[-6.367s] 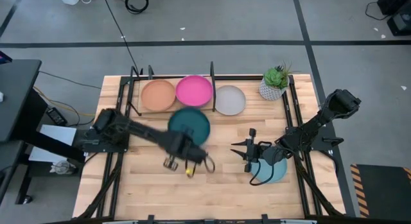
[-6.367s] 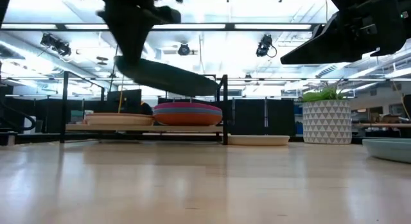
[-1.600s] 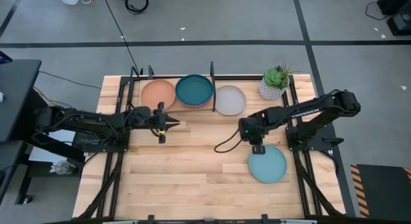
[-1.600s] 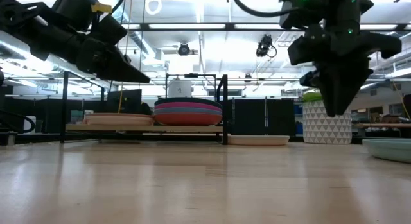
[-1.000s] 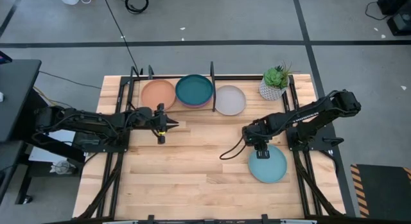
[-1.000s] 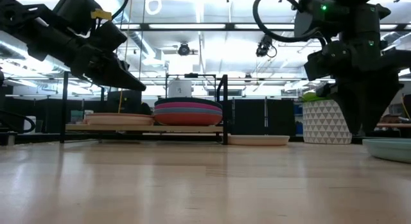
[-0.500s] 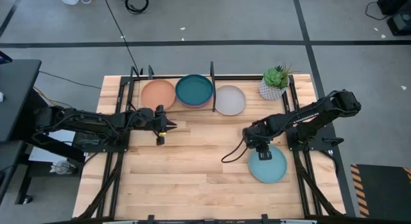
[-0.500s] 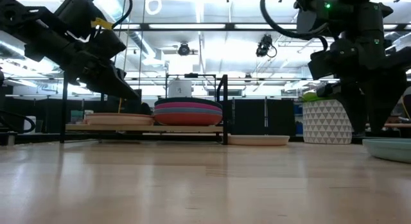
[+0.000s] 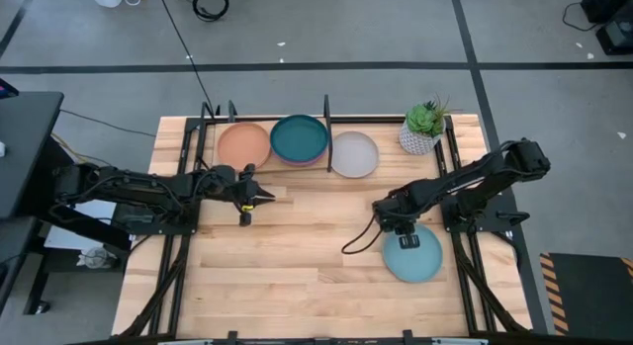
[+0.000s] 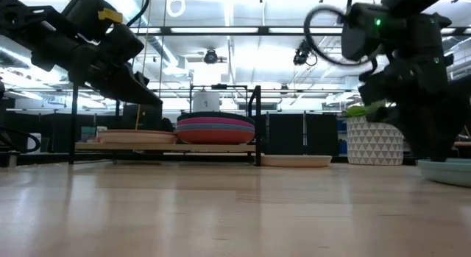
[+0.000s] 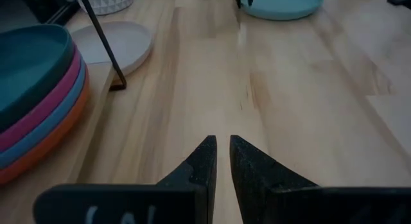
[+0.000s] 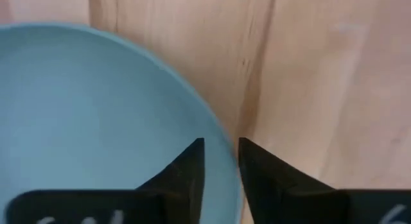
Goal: Place and stack plates onto a shelf
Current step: Stack the light blue plate on top of the brown plate
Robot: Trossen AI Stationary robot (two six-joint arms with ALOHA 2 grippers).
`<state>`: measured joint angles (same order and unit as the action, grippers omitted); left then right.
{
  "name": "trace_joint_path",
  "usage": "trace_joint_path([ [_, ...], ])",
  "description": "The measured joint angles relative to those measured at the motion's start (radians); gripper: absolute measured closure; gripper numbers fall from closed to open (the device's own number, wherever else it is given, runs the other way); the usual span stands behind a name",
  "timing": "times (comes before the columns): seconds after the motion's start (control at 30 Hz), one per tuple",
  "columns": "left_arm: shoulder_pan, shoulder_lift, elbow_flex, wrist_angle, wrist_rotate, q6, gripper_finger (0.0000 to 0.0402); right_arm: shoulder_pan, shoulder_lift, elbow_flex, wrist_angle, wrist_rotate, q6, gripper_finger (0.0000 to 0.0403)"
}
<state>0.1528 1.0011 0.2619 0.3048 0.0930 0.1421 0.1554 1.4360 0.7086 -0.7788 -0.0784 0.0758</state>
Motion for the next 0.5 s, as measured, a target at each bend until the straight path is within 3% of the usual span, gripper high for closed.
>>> trace_joint_path([
  [0.27,0.0,0.0,0.0,0.036,0.002,0.001,0.0351,-0.008,0.122,0.044,-0.032,-0.047,-0.003,0.0386],
  [0.5,-0.071,0.0,0.033,0.052,0.009,0.141,0.0351,-0.094,0.115,0.182,-0.044,-0.027,0.043,0.0386],
])
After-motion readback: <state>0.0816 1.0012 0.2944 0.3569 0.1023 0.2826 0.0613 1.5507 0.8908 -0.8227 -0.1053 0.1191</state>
